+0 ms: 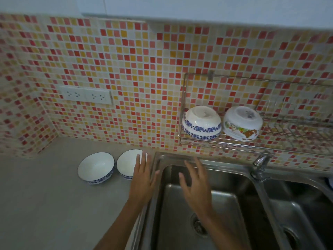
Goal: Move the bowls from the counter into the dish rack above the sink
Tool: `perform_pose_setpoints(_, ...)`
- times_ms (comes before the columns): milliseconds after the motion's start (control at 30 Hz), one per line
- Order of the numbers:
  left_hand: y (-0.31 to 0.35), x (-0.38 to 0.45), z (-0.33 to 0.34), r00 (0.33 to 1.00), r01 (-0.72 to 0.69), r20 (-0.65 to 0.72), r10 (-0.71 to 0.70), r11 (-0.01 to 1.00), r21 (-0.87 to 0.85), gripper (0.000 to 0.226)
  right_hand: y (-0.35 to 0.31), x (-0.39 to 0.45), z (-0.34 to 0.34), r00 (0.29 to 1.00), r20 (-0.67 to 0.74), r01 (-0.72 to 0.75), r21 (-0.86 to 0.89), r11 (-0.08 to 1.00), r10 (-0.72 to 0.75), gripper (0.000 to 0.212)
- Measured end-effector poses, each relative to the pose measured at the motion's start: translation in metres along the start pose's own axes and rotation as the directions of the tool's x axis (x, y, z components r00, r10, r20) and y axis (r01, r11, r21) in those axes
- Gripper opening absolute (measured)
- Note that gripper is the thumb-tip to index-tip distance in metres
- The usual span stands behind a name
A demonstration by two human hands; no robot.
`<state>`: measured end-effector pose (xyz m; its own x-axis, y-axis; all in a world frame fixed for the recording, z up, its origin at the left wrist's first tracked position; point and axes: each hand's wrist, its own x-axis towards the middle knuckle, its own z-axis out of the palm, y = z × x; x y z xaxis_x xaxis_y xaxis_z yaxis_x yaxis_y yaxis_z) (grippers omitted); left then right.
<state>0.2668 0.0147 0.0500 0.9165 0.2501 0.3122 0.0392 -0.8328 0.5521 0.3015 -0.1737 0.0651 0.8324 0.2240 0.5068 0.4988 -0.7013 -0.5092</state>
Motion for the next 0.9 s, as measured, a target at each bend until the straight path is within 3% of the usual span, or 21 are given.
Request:
perform_pose_setpoints(100,-0.047,-0.004,-0.013,0.987,0.161,0.042,-0.158,0.983,-0.086,0.064,-0.026,-0.009,0.051,0.968,0.190,-0.188,0.125,0.974,0.163,0.053)
perform_pose_setpoints(267,-0.101,0.013,-0.029,0.956,0.285,0.086,-0.280,0.957,-0.057,0.062,-0.061,0.005,0.114,0.847,0.410,-0.411,0.103,0.906,0.338,0.068)
perform_pose_setpoints(400,-0.129,0.042,-0.029,0.936,0.322,0.152,-0.317,0.947,-0.007,0.058,-0.076,0.019,0.155,0.747,0.486,-0.573,0.126,0.810,0.453,0.075)
perform_pose_setpoints(533,-0.151,0.065,-0.021,0.925,0.317,0.225,-0.306,0.948,-0.013,0.057,-0.086,0.034,0.179,0.679,0.524,-0.671,0.159,0.724,0.514,0.067)
perform_pose_setpoints(733,-0.163,0.082,-0.004,0.925,0.323,0.188,-0.331,0.944,0.072,0.059,-0.080,0.030,0.209,0.520,0.577,-0.820,0.130,0.557,0.631,0.052)
perform_pose_setpoints(900,-0.163,0.087,0.000,0.931,0.292,0.176,-0.319,0.943,0.161,0.063,-0.085,0.033,0.200,0.482,0.580,-0.865,0.196,0.462,0.657,0.037)
